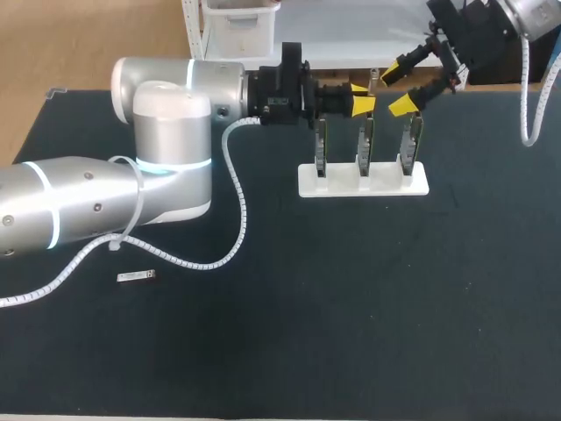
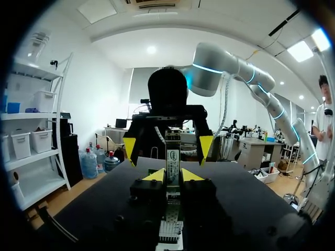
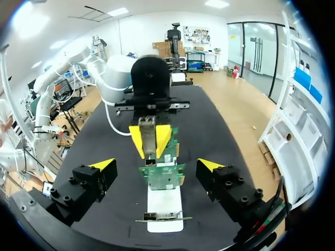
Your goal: Pick up the optical module with the left hand, and insert it into the network port with the right hand.
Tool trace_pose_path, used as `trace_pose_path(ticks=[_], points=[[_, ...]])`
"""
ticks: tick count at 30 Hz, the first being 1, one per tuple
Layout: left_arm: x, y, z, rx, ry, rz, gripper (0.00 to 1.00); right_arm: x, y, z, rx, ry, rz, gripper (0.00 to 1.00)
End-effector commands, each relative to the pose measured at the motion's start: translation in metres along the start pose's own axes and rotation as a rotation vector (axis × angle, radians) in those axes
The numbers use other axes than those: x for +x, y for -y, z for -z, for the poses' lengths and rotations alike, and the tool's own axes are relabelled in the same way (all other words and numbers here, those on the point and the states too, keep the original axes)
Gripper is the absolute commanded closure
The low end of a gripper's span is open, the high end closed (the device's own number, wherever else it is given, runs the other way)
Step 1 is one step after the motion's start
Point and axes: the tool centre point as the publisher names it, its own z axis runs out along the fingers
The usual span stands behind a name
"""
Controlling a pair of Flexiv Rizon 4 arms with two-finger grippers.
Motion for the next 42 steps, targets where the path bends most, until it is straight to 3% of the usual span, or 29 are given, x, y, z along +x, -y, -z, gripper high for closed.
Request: trace_pose_path(ticks=[1, 7, 42], points=[[0.000, -0.002, -0.001, 0.002, -0.002, 0.001, 1.00, -0.010, -0.011, 0.008, 0.050, -0.001, 0.005, 0.00], [0.000, -0.002, -0.001, 0.002, -0.002, 0.001, 1.00, -0.022, -0.011, 0.011, 0.039, 0.046, 0.004, 0.00], [0.000, -0.002, -0.001, 0.002, -0.002, 0.001, 1.00, -0.046, -0.013, -0.007, -0.034, 0.080, 0.053, 0.00]])
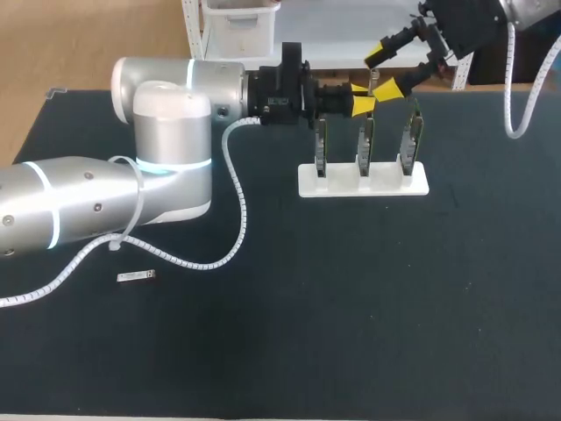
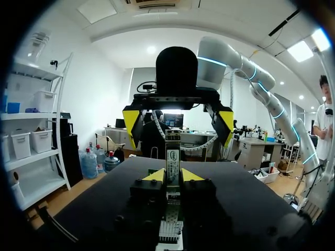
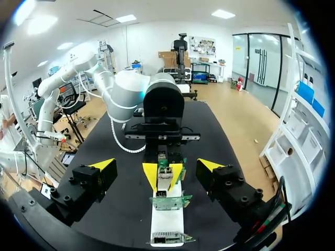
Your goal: Pick up the optical module with the left hand, and insert it into the network port with the right hand.
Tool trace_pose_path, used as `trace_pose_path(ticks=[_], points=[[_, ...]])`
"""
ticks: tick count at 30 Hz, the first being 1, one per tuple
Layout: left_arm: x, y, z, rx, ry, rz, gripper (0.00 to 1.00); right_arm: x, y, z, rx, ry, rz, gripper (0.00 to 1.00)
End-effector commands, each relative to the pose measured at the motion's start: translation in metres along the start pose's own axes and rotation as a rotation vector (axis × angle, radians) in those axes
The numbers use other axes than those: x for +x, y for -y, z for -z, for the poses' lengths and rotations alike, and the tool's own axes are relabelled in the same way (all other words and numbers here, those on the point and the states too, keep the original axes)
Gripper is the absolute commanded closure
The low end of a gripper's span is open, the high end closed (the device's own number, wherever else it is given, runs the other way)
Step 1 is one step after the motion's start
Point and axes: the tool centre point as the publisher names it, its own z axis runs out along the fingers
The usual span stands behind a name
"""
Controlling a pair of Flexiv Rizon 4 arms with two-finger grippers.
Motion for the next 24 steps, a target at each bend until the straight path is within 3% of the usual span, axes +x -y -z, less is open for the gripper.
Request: trace_pose_path(ticks=[1, 17, 18, 19, 20, 21, 24], points=[[0.0001, -0.0016, -0.0005, 0.002, -0.002, 0.001, 1.00, -0.0007, 0.0040, -0.0019, -0.008, 0.001, 0.000, 0.00], [0.0001, -0.0016, -0.0005, 0.002, -0.002, 0.001, 1.00, 0.0018, 0.0054, -0.0019, 0.008, -0.013, -0.008, 0.00], [0.0001, -0.0016, -0.0005, 0.002, -0.002, 0.001, 1.00, 0.0020, 0.0055, -0.0018, 0.010, -0.016, -0.007, 0.07], [0.0001, -0.0016, -0.0005, 0.002, -0.002, 0.001, 1.00, 0.0022, 0.0056, -0.0018, 0.011, -0.016, -0.007, 0.59], [0.0001, -0.0016, -0.0005, 0.002, -0.002, 0.001, 1.00, 0.0023, 0.0056, -0.0018, 0.012, -0.016, -0.008, 0.92], [0.0001, -0.0016, -0.0005, 0.002, -0.002, 0.001, 1.00, 0.0024, 0.0057, -0.0019, 0.013, -0.015, -0.009, 1.00], [0.0001, -0.0016, -0.0005, 0.002, -0.002, 0.001, 1.00, 0.0025, 0.0058, -0.0020, 0.015, -0.012, -0.010, 1.00]])
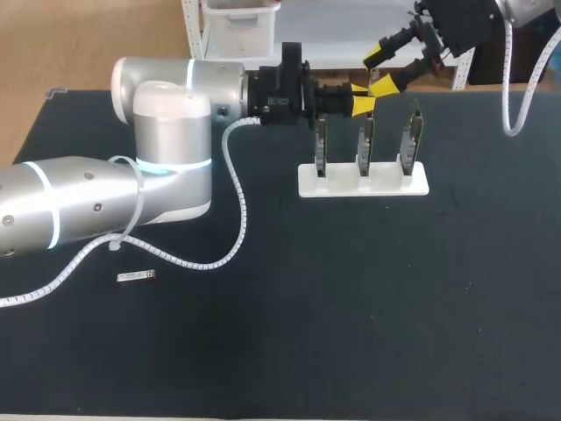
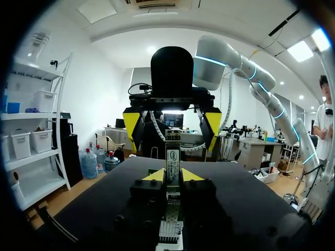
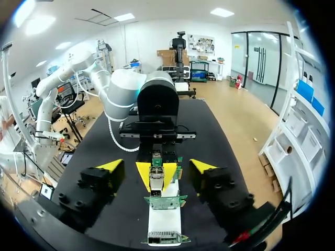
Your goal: Pick up the optical module with the left hand, and insert it into the network port with the right hand.
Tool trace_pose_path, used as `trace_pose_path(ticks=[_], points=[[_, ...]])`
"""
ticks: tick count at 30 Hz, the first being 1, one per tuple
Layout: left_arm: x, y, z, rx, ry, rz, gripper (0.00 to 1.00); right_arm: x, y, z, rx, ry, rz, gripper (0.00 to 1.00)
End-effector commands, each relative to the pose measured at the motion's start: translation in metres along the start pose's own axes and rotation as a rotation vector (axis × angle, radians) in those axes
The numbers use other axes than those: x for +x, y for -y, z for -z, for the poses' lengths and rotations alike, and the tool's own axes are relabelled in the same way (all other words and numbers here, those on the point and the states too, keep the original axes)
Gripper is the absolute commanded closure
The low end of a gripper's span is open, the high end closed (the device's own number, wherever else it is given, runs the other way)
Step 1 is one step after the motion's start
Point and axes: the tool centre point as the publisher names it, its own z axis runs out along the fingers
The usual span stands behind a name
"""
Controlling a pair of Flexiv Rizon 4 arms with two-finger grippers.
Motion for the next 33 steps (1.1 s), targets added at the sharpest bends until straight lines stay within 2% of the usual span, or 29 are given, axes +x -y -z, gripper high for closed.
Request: trace_pose_path(ticks=[1, 21, 22, 23, 24, 33], points=[[0.0001, -0.0016, -0.0005, 0.002, -0.002, 0.001, 1.00, 0.0004, -0.0021, -0.0005, 0.007, 0.003, 0.000, 1.00], [0.0001, -0.0016, -0.0005, 0.002, -0.002, 0.001, 1.00, 0.0017, -0.0037, -0.0011, 0.008, -0.001, -0.005, 1.00], [0.0001, -0.0016, -0.0005, 0.002, -0.002, 0.001, 0.86, 0.0018, -0.0039, -0.0010, 0.008, -0.001, -0.005, 1.00], [0.0001, -0.0016, -0.0005, 0.002, -0.002, 0.001, 0.37, 0.0018, -0.0041, -0.0008, 0.008, -0.001, -0.004, 1.00], [0.0001, -0.0016, -0.0005, 0.002, -0.002, 0.001, 0.00, 0.0018, -0.0042, -0.0008, 0.008, -0.001, -0.004, 1.00], [0.0001, -0.0016, -0.0005, 0.002, -0.002, 0.001, 0.00, 0.0027, -0.0054, 0.0011, 0.013, -0.002, -0.004, 1.00]])
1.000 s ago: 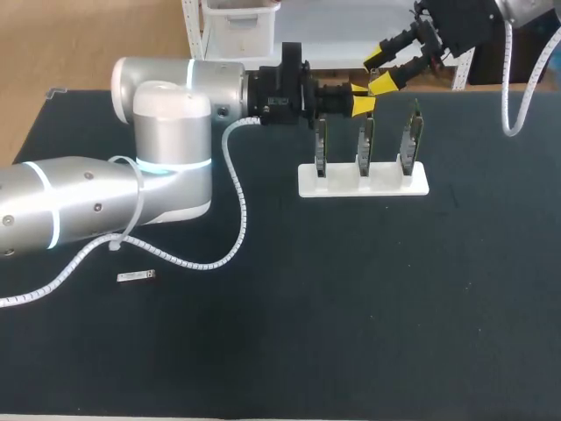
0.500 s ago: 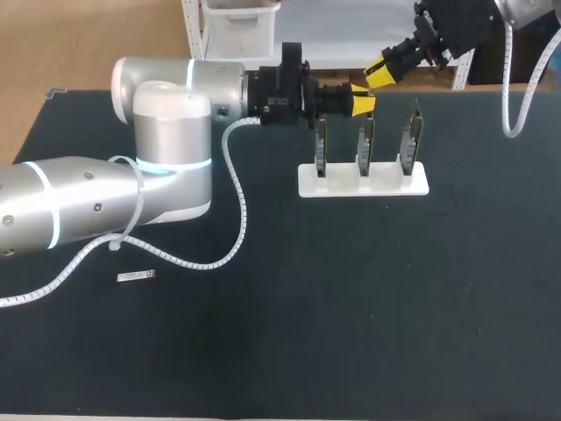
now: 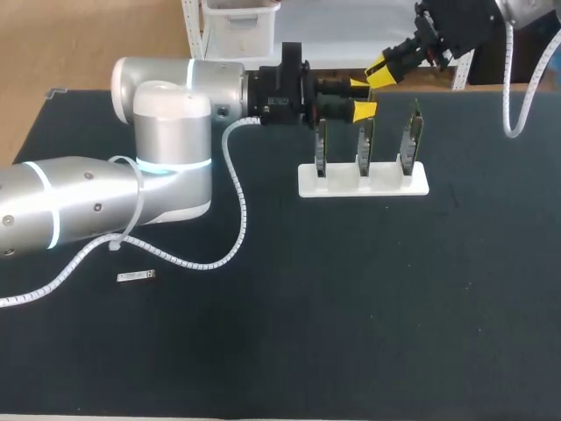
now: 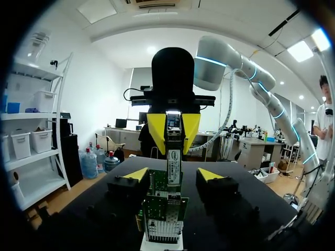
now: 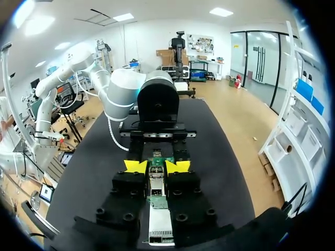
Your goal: Pick up the optical module with the left hand, and insert it into the network port with the right hand.
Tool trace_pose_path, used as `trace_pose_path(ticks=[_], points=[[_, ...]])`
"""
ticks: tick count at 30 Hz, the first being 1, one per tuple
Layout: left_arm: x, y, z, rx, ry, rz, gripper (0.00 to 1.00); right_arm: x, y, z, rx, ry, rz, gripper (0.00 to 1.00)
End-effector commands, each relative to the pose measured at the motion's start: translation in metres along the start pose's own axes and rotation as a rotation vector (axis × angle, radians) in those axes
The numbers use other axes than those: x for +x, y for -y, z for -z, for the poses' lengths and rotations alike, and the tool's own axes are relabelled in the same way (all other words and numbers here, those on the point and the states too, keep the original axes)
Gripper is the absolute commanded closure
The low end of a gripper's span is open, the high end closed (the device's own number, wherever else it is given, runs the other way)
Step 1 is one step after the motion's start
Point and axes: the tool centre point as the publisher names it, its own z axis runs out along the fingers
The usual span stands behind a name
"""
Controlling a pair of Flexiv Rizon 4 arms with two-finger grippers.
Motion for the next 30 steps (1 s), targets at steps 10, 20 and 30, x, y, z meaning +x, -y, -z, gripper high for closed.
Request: trace_pose_path(ticks=[10, 20, 30], points=[[-0.002, 0.002, 0.005, -0.006, -0.030, -0.006, 0.00, 0.000, -0.005, 0.001, 0.009, -0.002, 0.006, 1.00], [0.003, 0.006, 0.010, -0.019, -0.142, -0.040, 0.00, 0.000, -0.004, 0.001, 0.008, 0.000, 0.005, 1.00], [0.009, 0.004, 0.019, -0.003, -0.244, -0.017, 0.00, 0.002, -0.002, 0.001, 0.008, 0.004, -0.001, 1.00]])
